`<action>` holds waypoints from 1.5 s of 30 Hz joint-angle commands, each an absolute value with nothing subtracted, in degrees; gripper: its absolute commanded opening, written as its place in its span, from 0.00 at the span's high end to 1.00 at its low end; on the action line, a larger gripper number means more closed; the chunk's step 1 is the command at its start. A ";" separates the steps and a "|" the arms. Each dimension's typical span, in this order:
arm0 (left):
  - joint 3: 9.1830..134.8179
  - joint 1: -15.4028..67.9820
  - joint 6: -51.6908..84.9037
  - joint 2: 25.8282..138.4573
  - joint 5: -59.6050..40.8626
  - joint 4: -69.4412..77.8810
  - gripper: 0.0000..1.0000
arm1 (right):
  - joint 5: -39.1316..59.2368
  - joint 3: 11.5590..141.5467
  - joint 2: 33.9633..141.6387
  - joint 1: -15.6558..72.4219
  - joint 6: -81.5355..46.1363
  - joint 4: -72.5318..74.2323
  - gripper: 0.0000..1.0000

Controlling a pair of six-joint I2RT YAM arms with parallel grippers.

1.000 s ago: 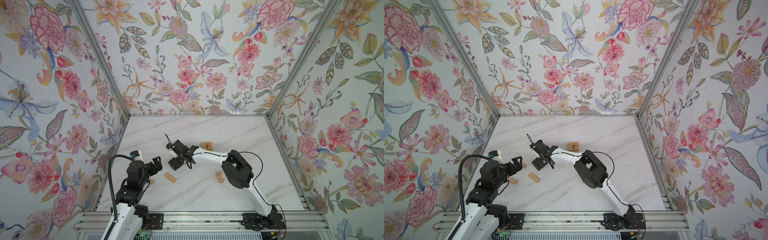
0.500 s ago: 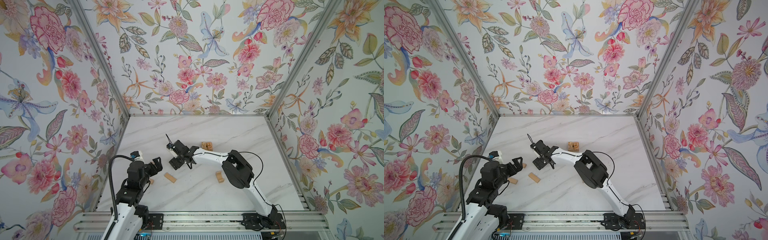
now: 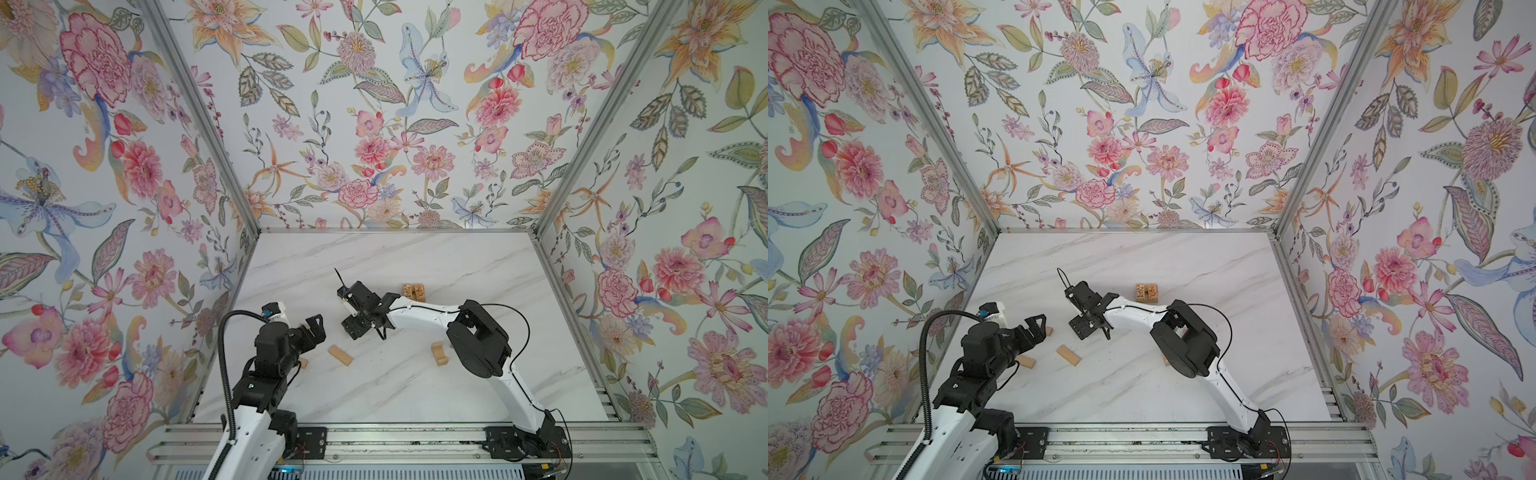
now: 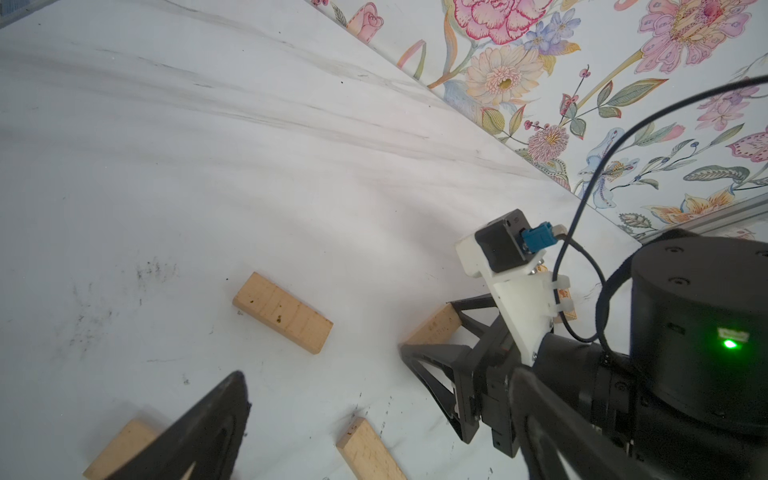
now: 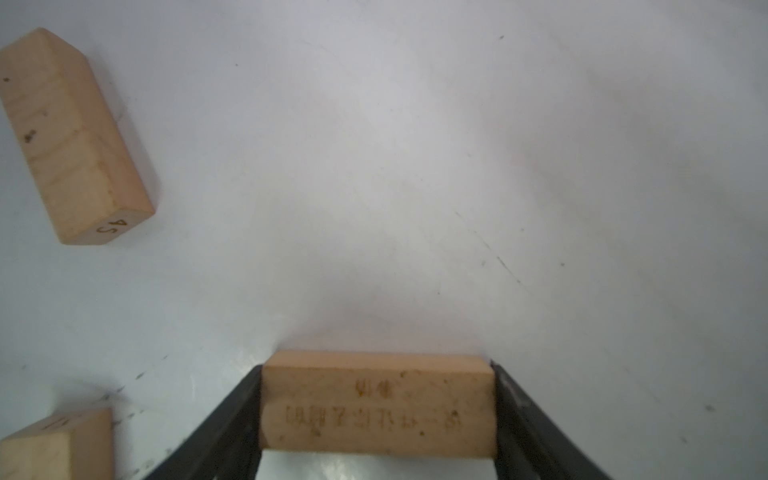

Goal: Build the wood block tower

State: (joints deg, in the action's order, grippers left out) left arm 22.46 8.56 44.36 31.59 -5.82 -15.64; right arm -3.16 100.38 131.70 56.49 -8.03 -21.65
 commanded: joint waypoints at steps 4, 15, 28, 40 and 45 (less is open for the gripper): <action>22.24 7.76 43.07 31.24 -7.35 -14.94 0.01 | -4.79 100.32 129.79 54.63 -12.32 -29.07 0.28; 22.29 7.79 42.10 30.93 -9.31 -13.65 0.01 | -5.93 102.24 126.67 51.00 -16.43 -32.31 0.29; 19.99 8.16 41.05 32.51 -18.24 -7.28 0.01 | -8.08 103.48 121.33 47.62 -16.28 -34.78 0.29; 23.21 23.83 36.90 39.98 -11.67 -3.30 0.01 | -11.37 102.63 118.74 44.70 -16.94 -36.93 0.29; 26.07 30.74 35.25 46.14 -7.41 -1.98 0.01 | -12.11 102.00 117.71 43.81 -17.08 -37.22 0.28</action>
